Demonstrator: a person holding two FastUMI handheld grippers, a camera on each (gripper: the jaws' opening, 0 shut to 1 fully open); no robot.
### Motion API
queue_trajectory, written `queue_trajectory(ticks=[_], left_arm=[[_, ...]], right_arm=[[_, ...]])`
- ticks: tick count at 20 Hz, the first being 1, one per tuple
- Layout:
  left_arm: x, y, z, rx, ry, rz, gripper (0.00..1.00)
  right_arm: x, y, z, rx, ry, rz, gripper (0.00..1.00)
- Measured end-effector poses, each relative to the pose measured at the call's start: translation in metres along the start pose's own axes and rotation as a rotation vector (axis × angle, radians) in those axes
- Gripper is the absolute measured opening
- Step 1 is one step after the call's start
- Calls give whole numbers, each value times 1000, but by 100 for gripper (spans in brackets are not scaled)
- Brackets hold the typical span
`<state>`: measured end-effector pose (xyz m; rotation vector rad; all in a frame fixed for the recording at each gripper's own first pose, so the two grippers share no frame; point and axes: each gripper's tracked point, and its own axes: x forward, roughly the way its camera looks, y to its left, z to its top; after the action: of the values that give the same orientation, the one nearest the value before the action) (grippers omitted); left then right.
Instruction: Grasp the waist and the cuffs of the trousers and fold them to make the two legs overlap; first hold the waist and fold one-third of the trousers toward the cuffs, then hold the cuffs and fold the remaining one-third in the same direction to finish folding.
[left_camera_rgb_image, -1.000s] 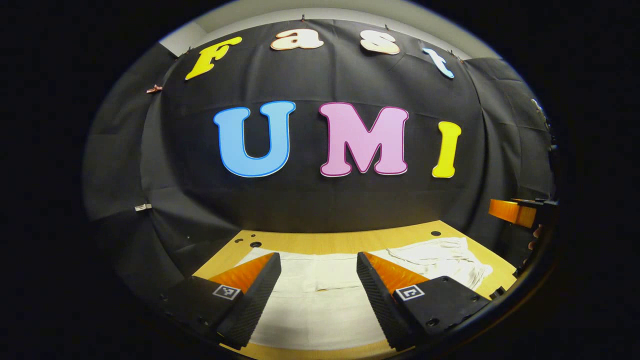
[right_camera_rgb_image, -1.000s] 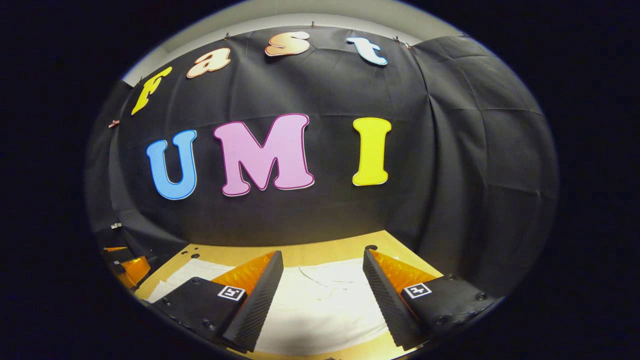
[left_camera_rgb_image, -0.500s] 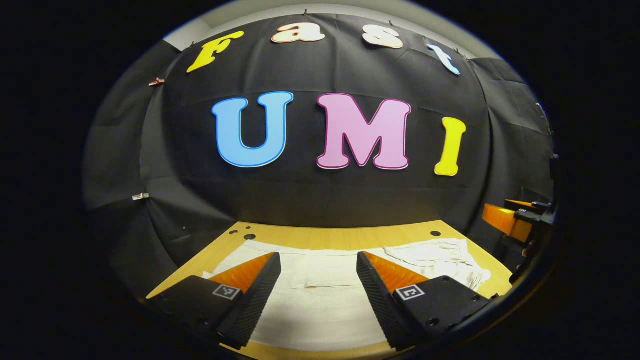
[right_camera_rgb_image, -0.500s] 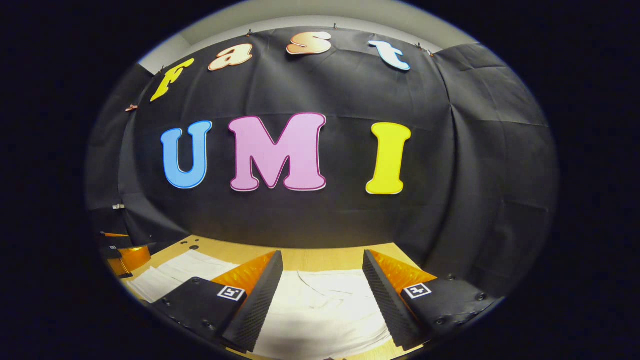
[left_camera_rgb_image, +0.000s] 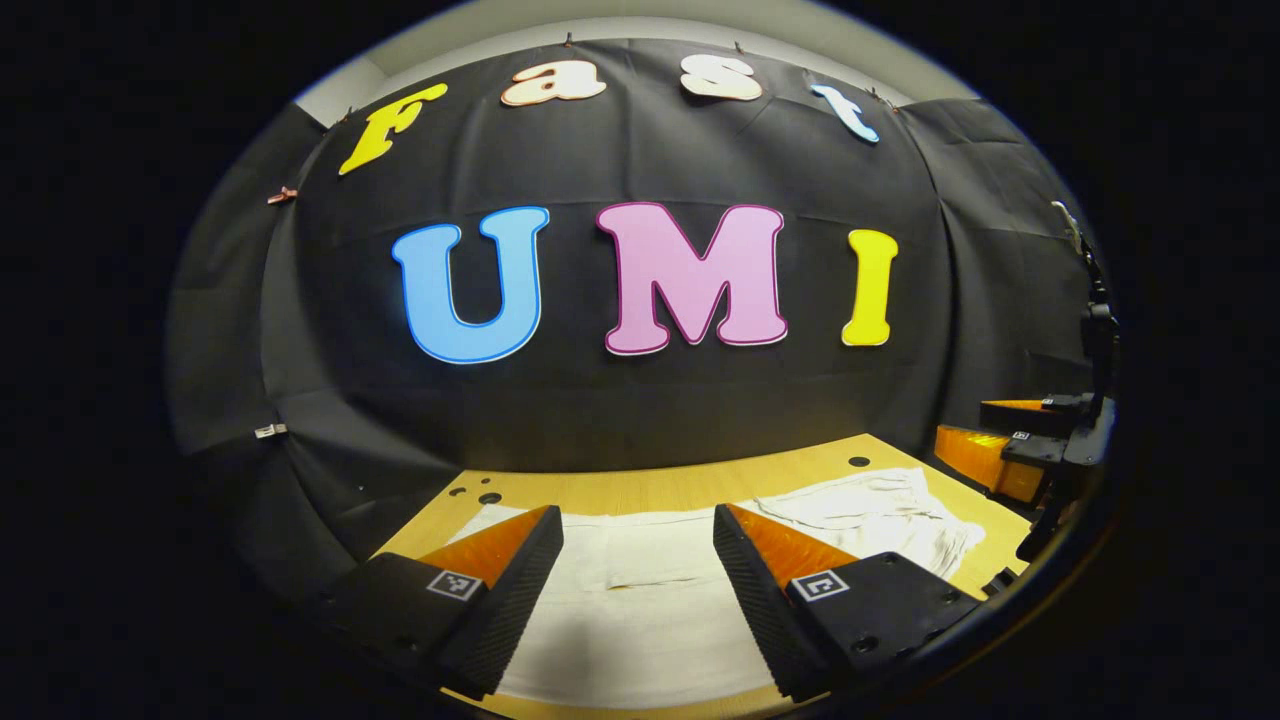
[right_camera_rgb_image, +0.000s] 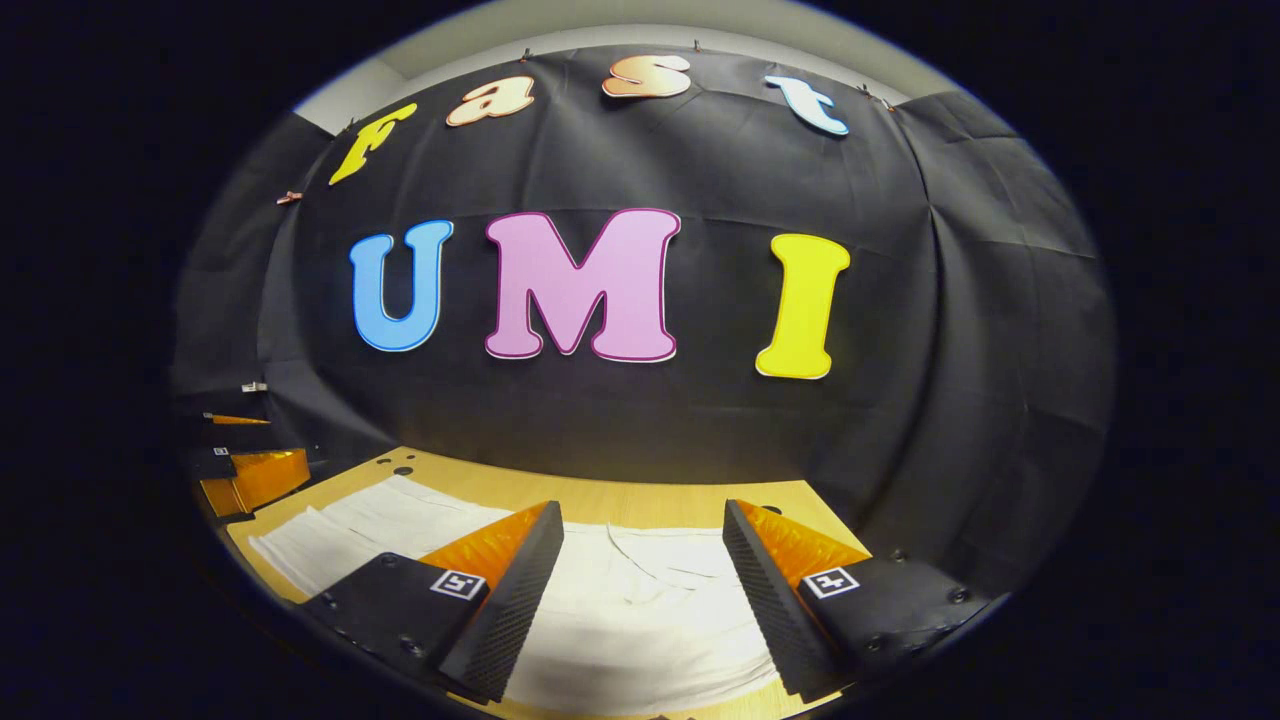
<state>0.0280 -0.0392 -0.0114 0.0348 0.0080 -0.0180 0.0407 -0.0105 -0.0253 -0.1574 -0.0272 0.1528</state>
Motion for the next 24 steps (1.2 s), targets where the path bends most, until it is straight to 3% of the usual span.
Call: queue_trajectory(ticks=[4,10,13,16,18,20,24], left_arm=[[3,15,-8,-24,25,26,96],[0,39,-19,41,43,68,96],[-4,40,-33,23,84,54,96],[-10,40,-39,-4,115,48,96],[-8,40,-44,0,130,42,96],[-6,43,-49,2,146,46,96],[-6,45,-54,-7,155,62,96]], right_arm=[[4,-16,-15,-73,16,-35,98],[9,-70,-56,-332,101,-50,98],[11,-105,-77,-479,159,-24,98],[12,-129,-95,-684,221,70,99],[11,-134,-109,-863,239,179,98],[13,-135,-129,-934,271,258,98],[4,-152,-171,-1033,358,338,98]])
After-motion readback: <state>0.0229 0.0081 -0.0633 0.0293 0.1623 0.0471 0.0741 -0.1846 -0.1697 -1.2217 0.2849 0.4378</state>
